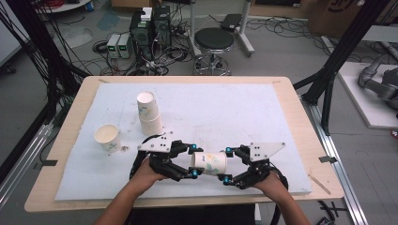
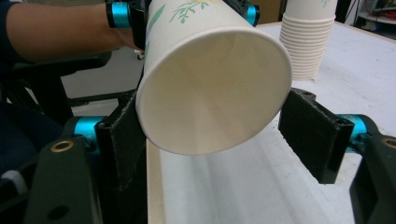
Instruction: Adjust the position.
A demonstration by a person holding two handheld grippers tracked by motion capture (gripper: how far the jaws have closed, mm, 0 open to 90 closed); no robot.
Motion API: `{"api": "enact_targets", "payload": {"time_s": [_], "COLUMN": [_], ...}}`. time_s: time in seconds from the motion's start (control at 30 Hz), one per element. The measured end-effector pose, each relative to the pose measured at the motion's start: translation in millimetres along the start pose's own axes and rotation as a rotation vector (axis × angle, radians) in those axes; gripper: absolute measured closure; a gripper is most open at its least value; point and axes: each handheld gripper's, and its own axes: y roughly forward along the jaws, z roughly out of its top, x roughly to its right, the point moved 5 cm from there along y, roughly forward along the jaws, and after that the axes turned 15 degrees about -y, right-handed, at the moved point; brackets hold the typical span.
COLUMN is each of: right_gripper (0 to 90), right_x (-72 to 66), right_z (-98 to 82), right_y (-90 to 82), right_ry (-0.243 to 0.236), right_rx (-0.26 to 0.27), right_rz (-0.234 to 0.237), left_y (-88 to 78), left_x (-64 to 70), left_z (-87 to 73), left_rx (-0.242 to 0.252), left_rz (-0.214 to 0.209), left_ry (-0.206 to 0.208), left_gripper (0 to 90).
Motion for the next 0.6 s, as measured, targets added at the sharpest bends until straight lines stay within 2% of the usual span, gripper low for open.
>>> {"api": "enact_targets", "payload": {"time_s": [0.17,0.47,0.53,0.6], "right_gripper": [28.2,30.0,30.0,29.9], "right_x": [1.3,1.1,1.6,1.9], "right_z": [0.5,0.9,1.0,0.9], "right_y": [-1.7,-2.8,-2.5,-2.5], "right_ry": [0.012,0.011,0.006,0.007], "right_rx": [0.039,0.026,0.017,0.001], "right_rz": [-0.003,-0.002,-0.006,-0.009], "left_y": [0.4,1.4,2.5,2.8], "left_x": [-1.1,-1.2,-2.0,-2.5], "left_z": [-2.2,-3.0,-3.0,-2.8], "left_rx": [-0.003,-0.019,-0.029,-0.050], "left_rz": [0.002,0.021,0.053,0.083], "left_ry": [0.007,0.001,-0.016,-0.008], "left_gripper": [36.2,35.1,26.7,21.2]}}
